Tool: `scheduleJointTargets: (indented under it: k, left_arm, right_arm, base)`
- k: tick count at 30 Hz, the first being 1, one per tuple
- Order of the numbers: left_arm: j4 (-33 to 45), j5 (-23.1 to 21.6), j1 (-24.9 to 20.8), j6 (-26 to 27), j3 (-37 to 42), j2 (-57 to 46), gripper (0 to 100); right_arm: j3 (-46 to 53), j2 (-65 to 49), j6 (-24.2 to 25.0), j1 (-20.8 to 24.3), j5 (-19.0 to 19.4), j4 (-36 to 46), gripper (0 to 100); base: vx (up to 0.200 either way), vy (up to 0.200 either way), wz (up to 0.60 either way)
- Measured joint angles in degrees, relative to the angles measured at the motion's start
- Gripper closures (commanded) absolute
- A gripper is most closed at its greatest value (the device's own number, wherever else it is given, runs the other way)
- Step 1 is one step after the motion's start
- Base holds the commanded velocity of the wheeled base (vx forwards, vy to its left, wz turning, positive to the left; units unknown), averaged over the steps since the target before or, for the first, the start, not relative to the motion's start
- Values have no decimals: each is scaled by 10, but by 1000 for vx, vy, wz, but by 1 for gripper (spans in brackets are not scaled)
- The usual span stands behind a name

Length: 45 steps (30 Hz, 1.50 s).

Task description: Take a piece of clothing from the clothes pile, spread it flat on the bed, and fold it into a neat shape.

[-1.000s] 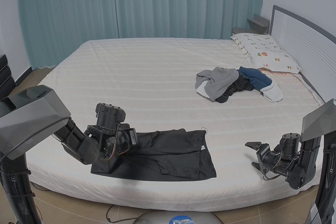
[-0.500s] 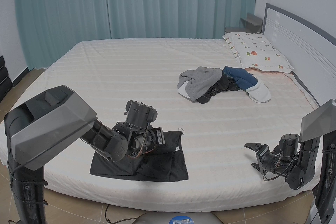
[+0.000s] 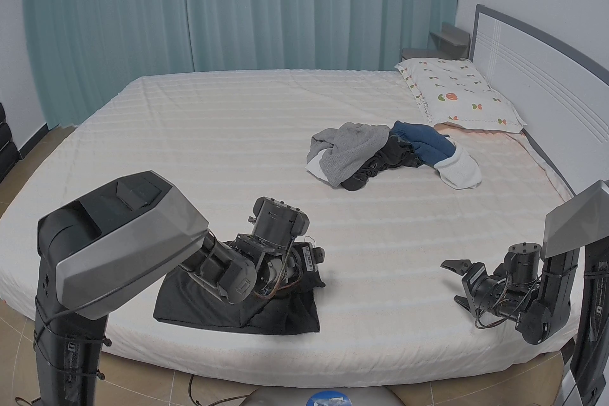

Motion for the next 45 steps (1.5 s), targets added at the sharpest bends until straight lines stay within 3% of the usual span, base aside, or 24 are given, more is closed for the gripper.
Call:
scheduleJointTargets:
  k: [11, 18, 22, 27, 36, 40, 45]
  left_arm:
    - [-9, -7, 0, -70, 85, -79, 0]
    - [-29, -21, 41, -131, 143, -152, 0]
    - [-34, -55, 66, -157, 173, -180, 0]
    - [-67, -145, 122, -176, 238, -202, 0]
    - [-128, -216, 227, -191, 279, -178, 0]
    - [-132, -248, 253, -192, 282, -157, 0]
    - [-133, -257, 263, -192, 283, -137, 0]
  right_arm:
    - [0, 1, -1, 1, 0, 0, 0]
    - [1, 1, -7, 2, 0, 0, 0]
    - [1, 1, -8, 2, 0, 0, 0]
    - [1, 1, -8, 2, 0, 0, 0]
    - [2, 1, -8, 2, 0, 0, 0]
    - [2, 1, -8, 2, 0, 0, 0]
    - [3, 1, -8, 2, 1, 0, 0]
  base:
    - [0, 0, 0]
    - [0, 0, 0]
    - [0, 100, 0]
    - [0, 200, 0]
    - [0, 200, 0]
    - [0, 200, 0]
    - [0, 200, 0]
